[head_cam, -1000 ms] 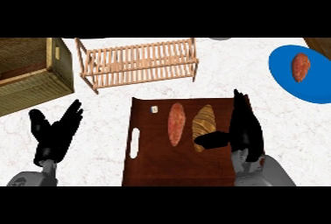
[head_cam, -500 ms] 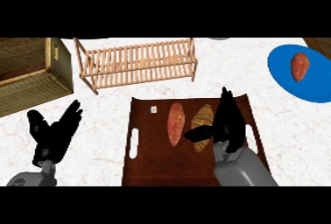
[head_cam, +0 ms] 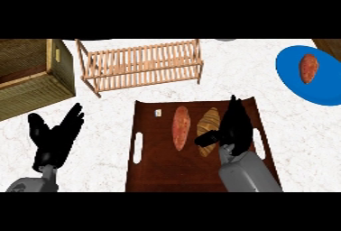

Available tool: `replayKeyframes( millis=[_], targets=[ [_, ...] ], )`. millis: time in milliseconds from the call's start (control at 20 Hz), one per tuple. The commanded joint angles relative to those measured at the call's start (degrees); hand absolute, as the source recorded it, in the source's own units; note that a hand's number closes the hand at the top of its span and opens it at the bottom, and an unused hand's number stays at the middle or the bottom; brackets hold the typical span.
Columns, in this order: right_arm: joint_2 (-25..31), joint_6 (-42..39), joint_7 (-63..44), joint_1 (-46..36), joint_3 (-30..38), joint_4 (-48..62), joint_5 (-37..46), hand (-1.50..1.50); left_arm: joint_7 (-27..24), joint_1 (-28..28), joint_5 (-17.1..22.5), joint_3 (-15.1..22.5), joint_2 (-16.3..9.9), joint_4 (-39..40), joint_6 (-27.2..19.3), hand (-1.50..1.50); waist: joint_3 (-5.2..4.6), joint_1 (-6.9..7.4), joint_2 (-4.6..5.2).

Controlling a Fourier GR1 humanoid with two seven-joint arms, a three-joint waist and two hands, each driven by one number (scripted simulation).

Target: Pick the croissant from the tray and place it in the tiered shelf

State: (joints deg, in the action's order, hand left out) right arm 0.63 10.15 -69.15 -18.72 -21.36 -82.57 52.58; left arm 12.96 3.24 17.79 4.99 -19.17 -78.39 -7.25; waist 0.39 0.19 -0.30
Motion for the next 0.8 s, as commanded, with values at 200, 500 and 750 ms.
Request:
replayKeyframes(
  millis=[200,500,750],
  targets=[
    [-0.61,3.09,-6.74,-0.21,2.36,2.08,2.85,-1.50,0.35,-3.28,-1.13,0.93,1.52,0.17,0.63,0.00,-0.41,-0.04,0.25],
    [-0.62,8.48,-3.75,-3.94,0.90,10.70,-0.02,-1.50,4.87,1.49,-1.37,-0.52,1.38,0.84,0.08,0.00,-0.38,0.26,0.38],
    [-0.63,-2.26,2.89,-3.41,-0.67,13.52,-8.21,1.50,-0.61,-1.69,-3.74,1.01,3.80,2.53,-0.05,0.00,-0.41,0.78,0.57]
  ],
)
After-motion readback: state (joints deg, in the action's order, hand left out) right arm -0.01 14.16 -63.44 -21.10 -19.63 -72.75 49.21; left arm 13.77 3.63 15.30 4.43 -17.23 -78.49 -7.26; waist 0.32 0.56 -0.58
